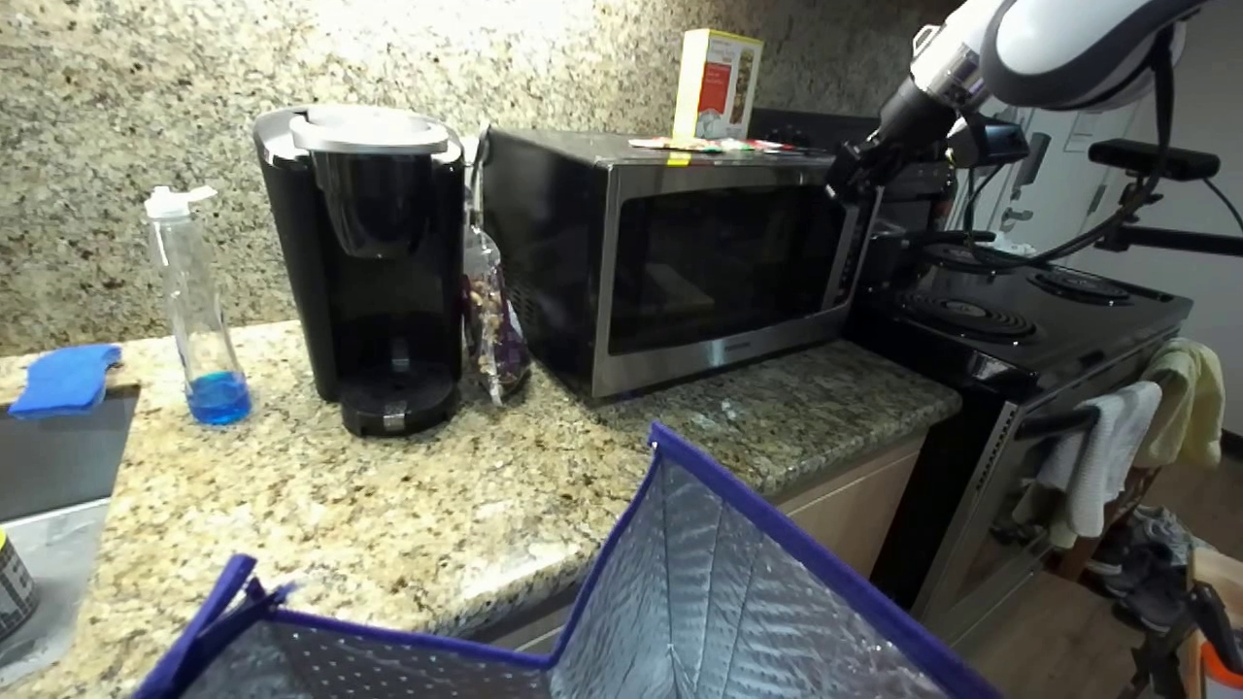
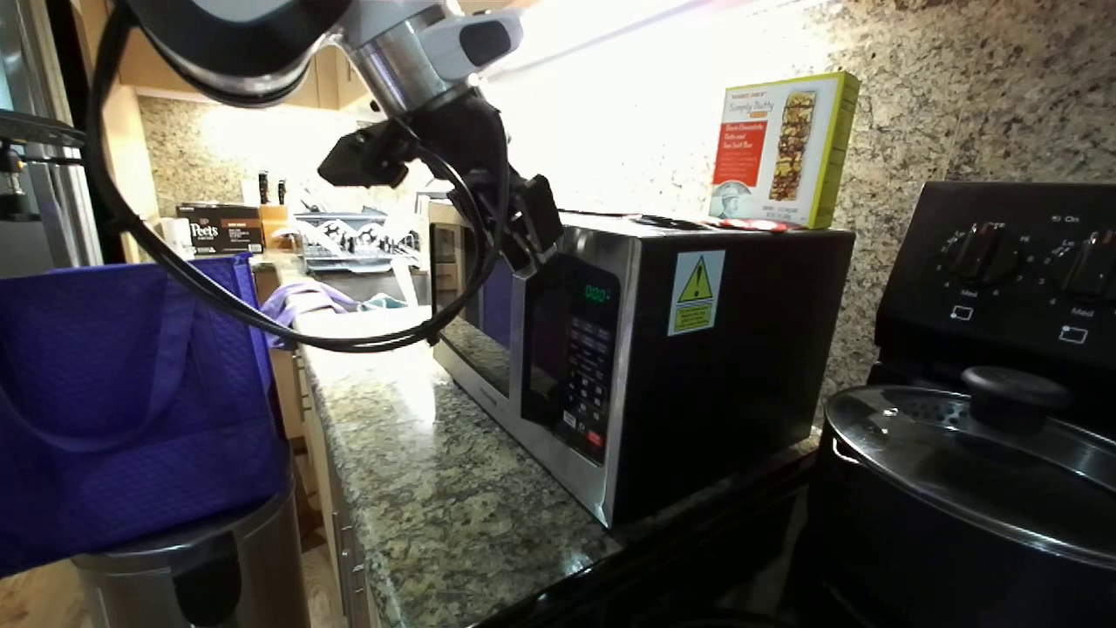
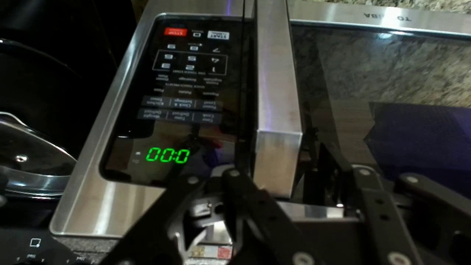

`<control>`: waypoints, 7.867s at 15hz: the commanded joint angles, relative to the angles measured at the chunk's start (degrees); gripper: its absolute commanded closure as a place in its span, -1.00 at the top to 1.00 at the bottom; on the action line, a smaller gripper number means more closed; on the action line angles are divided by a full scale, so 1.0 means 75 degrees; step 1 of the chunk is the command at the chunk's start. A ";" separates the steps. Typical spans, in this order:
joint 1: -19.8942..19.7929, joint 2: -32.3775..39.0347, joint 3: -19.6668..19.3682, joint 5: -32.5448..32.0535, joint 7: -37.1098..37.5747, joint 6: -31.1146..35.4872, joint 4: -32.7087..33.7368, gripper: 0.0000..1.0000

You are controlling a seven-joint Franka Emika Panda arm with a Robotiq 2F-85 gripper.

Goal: Open the microwave door

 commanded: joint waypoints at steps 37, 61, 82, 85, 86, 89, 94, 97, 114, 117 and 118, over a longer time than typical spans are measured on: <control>-0.0081 0.0046 -0.0147 -0.0080 0.1142 -0.0304 0.0066 -0.71; -0.0041 -0.3051 0.0372 -0.0103 0.2505 -0.3772 -0.1363 1.00; 0.0429 -0.2086 0.0665 -0.2066 -0.0678 -0.5987 0.1736 1.00; 0.0447 -0.2257 0.0635 -0.1896 -0.0376 -0.5754 0.1481 1.00; 0.0457 -0.2170 0.0640 -0.1901 -0.0414 -0.5755 0.1553 1.00; 0.0581 -0.1902 0.0429 -0.1715 -0.1101 -0.5418 0.1576 1.00; 0.0894 -0.1097 0.0064 -0.1152 -0.2783 -0.4761 0.1771 1.00; 0.0906 -0.0712 0.0009 -0.0976 -0.3568 -0.4885 0.1867 1.00; 0.0823 -0.0190 0.0092 -0.0865 -0.5908 -0.4887 0.1809 1.00; 0.0768 -0.0216 0.0121 -0.1120 -0.5723 -0.4839 0.1779 1.00; 0.0757 -0.0291 0.0164 -0.1326 -0.5560 -0.4874 0.1729 1.00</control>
